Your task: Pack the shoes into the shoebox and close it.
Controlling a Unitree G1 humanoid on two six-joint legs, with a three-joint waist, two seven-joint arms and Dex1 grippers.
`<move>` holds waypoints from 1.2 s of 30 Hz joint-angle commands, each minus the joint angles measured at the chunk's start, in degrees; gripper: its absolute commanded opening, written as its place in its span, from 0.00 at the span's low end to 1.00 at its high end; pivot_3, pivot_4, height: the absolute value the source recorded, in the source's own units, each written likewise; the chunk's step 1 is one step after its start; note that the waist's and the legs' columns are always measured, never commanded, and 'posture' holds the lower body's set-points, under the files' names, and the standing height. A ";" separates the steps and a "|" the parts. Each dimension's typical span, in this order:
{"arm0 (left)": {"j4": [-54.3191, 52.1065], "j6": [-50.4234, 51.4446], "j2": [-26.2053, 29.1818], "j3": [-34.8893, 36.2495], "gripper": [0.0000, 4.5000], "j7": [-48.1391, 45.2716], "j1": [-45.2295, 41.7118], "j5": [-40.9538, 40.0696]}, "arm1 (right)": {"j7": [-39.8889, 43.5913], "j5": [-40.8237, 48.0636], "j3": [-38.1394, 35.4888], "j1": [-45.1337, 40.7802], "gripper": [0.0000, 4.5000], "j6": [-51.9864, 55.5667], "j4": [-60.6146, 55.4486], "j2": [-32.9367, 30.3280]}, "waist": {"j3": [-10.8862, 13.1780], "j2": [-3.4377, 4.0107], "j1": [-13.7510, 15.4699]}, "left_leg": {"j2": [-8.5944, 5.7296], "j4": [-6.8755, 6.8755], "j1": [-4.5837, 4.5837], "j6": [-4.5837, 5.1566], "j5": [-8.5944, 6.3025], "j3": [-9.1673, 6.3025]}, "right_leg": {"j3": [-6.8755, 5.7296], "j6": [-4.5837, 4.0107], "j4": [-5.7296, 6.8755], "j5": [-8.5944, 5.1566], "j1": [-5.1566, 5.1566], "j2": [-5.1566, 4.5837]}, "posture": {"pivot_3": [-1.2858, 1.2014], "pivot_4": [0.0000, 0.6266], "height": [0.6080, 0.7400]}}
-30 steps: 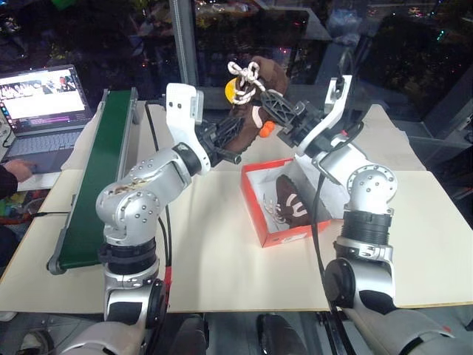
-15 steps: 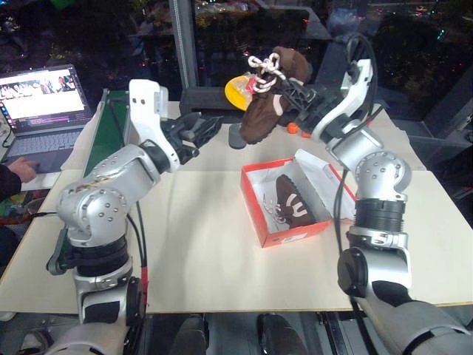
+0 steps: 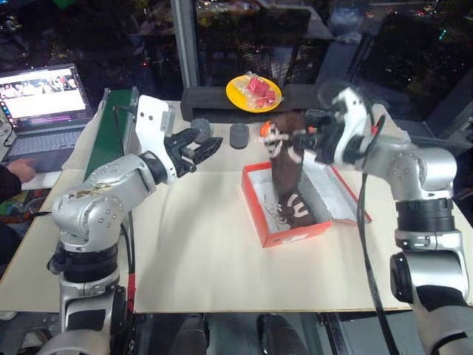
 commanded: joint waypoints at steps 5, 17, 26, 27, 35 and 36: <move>-2.98 -1.39 -0.67 0.43 0.72 0.43 0.24 -0.08 | 3.38 -1.37 1.23 2.73 0.12 1.58 -0.53 0.54 | 0.03 0.03 0.12 | 0.00 0.01 0.00 0.00 0.00 -0.01 | -0.02 0.01 -0.02 0.00 0.03 0.01 | 0.52 0.24 1.00; -6.46 0.80 6.00 -4.89 0.72 -7.72 2.81 -0.53 | 10.28 -18.37 19.66 -1.87 0.12 -10.19 12.40 3.79 | 0.02 0.02 -0.04 | 0.00 0.06 0.02 0.00 0.00 -0.01 | -0.03 0.01 -0.02 0.00 0.05 0.01 | 0.52 0.24 1.00; -7.95 1.31 8.87 -9.02 0.72 -9.26 2.11 0.62 | 12.42 -29.88 24.21 -6.97 0.12 -24.77 34.66 11.07 | -0.25 -0.37 -1.20 | 0.08 0.06 1.08 -0.02 -0.01 0.00 | -0.05 0.38 -0.31 -0.23 1.20 0.07 | 0.52 0.24 1.00; -8.19 1.39 8.88 -9.24 0.72 -9.29 2.19 0.61 | 12.79 -31.01 24.49 -7.17 0.12 -26.07 36.73 11.40 | -0.27 -0.41 -1.35 | 0.09 0.03 1.28 -0.03 -0.01 0.01 | -0.05 0.38 -0.35 -0.25 1.40 0.06 | 0.52 0.24 1.00; -8.29 0.25 7.79 -11.08 0.72 -8.33 2.82 2.94 | 15.57 -40.80 27.75 -7.39 0.12 -35.48 48.48 9.48 | -0.56 -0.44 -0.93 | 0.05 -0.09 2.02 -0.44 -0.27 -0.02 | -0.05 0.04 -0.42 -0.53 2.10 0.01 | 0.52 0.24 1.00; -8.38 0.10 7.59 -11.19 0.72 -8.21 3.14 3.22 | 16.13 -41.68 27.94 -7.41 0.12 -35.95 48.78 8.90 | -0.56 -0.45 -0.75 | 0.04 -0.08 2.02 -0.44 -0.27 -0.02 | -0.05 0.04 -0.42 -0.54 2.11 0.01 | 0.52 0.24 1.00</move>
